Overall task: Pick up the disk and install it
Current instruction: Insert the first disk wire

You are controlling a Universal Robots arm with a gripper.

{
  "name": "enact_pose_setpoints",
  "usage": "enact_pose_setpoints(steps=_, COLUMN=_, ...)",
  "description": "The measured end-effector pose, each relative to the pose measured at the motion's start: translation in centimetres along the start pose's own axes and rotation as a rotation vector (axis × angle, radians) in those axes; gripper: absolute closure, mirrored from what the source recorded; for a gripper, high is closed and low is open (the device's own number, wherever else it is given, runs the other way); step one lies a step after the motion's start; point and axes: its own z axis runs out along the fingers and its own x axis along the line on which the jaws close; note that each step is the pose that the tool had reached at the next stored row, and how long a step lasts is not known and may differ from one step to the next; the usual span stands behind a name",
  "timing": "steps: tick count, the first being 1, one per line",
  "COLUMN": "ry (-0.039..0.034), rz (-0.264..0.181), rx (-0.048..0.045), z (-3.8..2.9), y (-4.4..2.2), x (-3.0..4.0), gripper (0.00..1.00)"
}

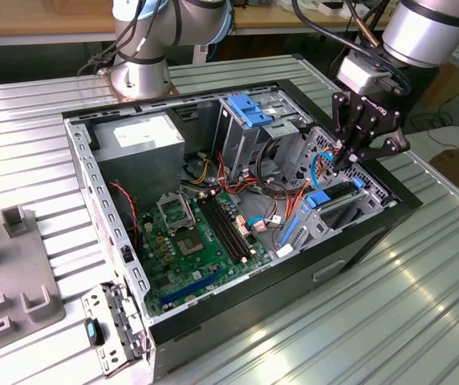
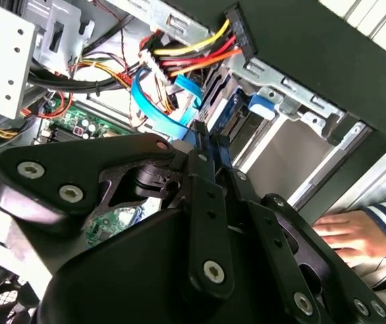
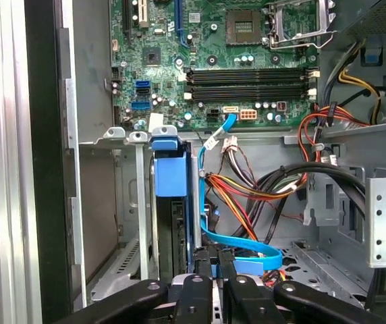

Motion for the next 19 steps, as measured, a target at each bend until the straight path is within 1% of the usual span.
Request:
enact_pose_setpoints(steps=1, ry=0.0001, rz=0.000, rx=0.0052, z=-0.01, y=0.39, x=0.12, gripper=0.84)
enact_pose_setpoints(steps=2, ry=-0.0002, rz=0.000, rx=0.0096, z=0.00, y=0.64, x=0.27, gripper=0.84)
enact_pose_setpoints(steps=5, ry=-0.0006, rz=0.000, rx=0.0213, z=0.02, y=0.95, x=0.96, gripper=0.84)
enact_pose_setpoints(steps=6, ry=-0.0008, rz=0.000, rx=0.0311, z=0.03, y=1.12, x=1.28, gripper=0.84)
enact_pose_setpoints(steps=7, ry=-0.0011, rz=0.000, rx=0.0466, z=0.03, y=1.37, x=1.46, gripper=0.84)
enact_pose_setpoints(steps=9, ry=-0.0018, rz=-0.003, rx=0.0653, z=0.04, y=1.64, x=1.57, gripper=0.84)
enact_pose_setpoints(steps=10, ry=-0.0025, rz=-0.005, rx=0.0751, z=0.12, y=2.15, x=1.65, gripper=0.84)
enact_pose_setpoints(steps=11, ry=-0.0020, rz=-0.005, rx=0.0755, z=0.17, y=2.35, x=1.68, gripper=0.84)
enact_pose_setpoints(steps=16, ry=-0.0025, rz=-0.012, rx=0.0760, z=0.52, y=2.36, x=2.15, gripper=0.84)
enact_pose_setpoints(steps=19, ry=-0.0027, rz=-0.019, rx=0.0763, z=0.70, y=2.36, x=2.15, gripper=0.84)
